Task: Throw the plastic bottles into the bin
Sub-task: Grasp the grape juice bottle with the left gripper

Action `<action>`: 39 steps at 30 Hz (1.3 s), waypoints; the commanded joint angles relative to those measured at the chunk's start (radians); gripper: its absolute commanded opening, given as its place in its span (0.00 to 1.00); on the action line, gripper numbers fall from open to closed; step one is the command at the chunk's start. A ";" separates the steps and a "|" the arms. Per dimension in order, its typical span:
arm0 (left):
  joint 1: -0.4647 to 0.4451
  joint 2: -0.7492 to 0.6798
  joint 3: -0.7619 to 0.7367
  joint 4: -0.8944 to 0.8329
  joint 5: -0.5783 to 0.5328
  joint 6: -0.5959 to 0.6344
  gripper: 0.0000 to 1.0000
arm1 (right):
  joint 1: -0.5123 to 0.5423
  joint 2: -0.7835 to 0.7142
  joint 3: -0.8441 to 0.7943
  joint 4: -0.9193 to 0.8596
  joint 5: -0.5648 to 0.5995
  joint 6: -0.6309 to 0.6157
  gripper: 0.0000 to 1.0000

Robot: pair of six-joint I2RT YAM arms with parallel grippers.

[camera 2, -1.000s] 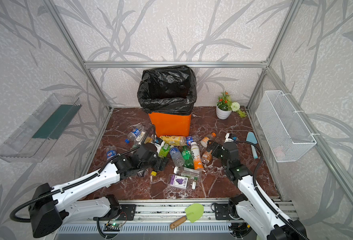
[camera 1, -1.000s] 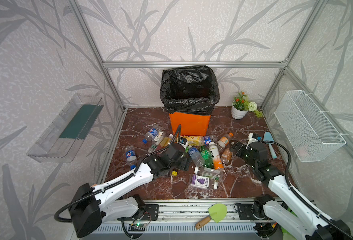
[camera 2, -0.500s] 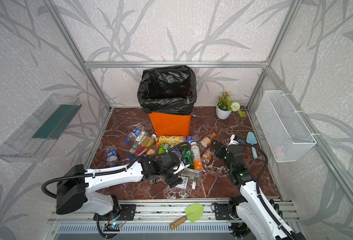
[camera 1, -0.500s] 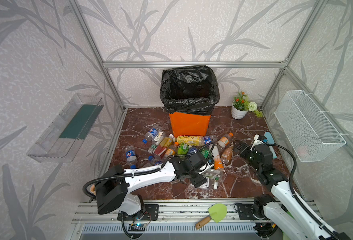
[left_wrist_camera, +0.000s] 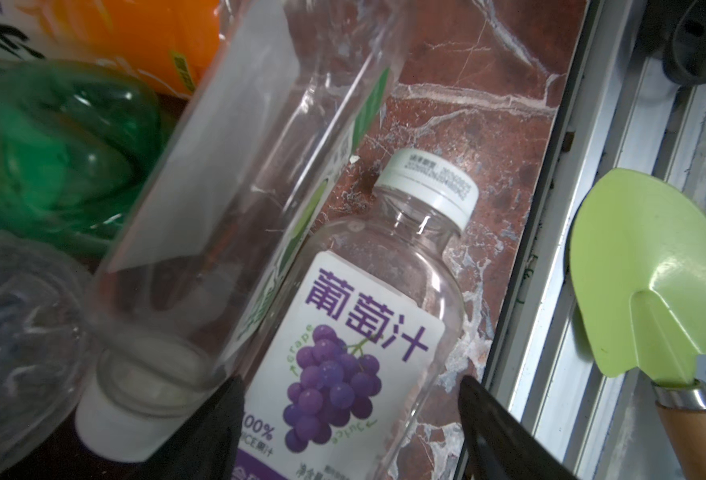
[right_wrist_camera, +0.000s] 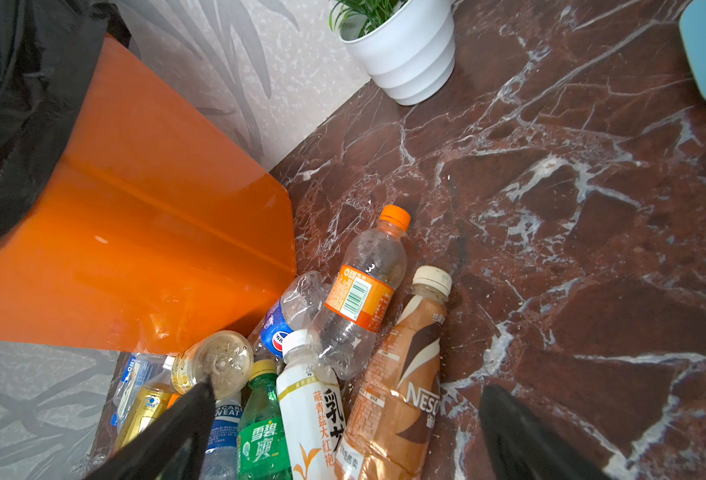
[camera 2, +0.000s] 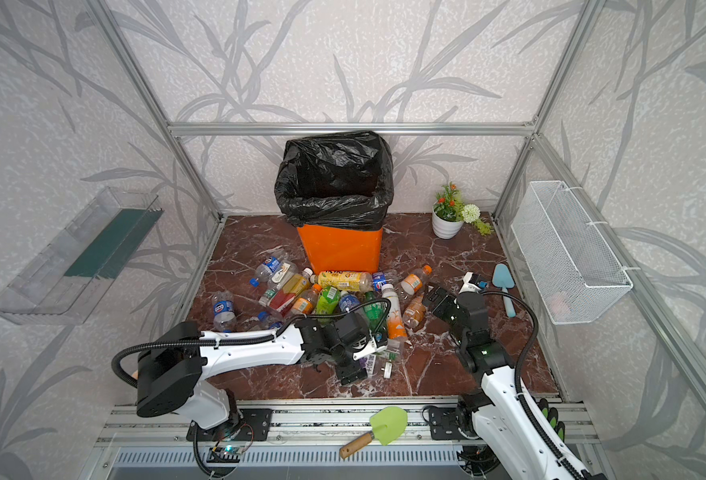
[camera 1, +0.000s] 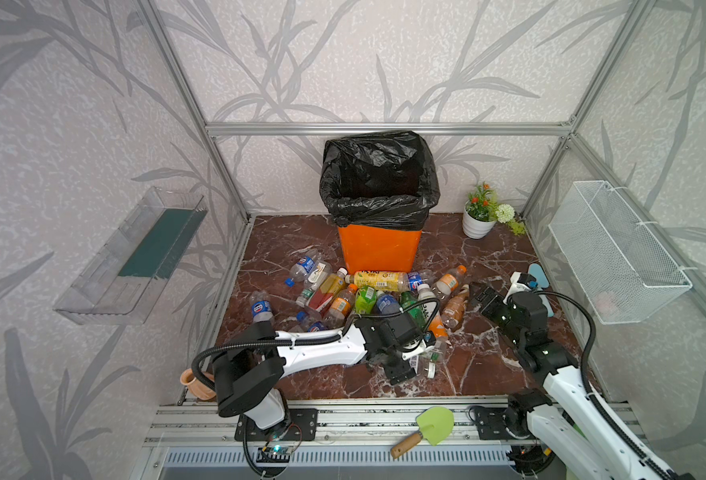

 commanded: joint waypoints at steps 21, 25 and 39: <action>-0.009 0.079 0.015 -0.056 -0.003 0.043 0.79 | -0.017 -0.026 -0.025 -0.014 0.005 0.023 0.99; -0.014 0.093 0.009 -0.060 -0.010 0.041 0.78 | -0.022 -0.026 -0.029 -0.011 0.001 0.025 0.99; -0.034 0.128 0.015 -0.081 -0.014 0.041 0.58 | -0.046 -0.031 -0.037 0.007 -0.021 0.049 0.99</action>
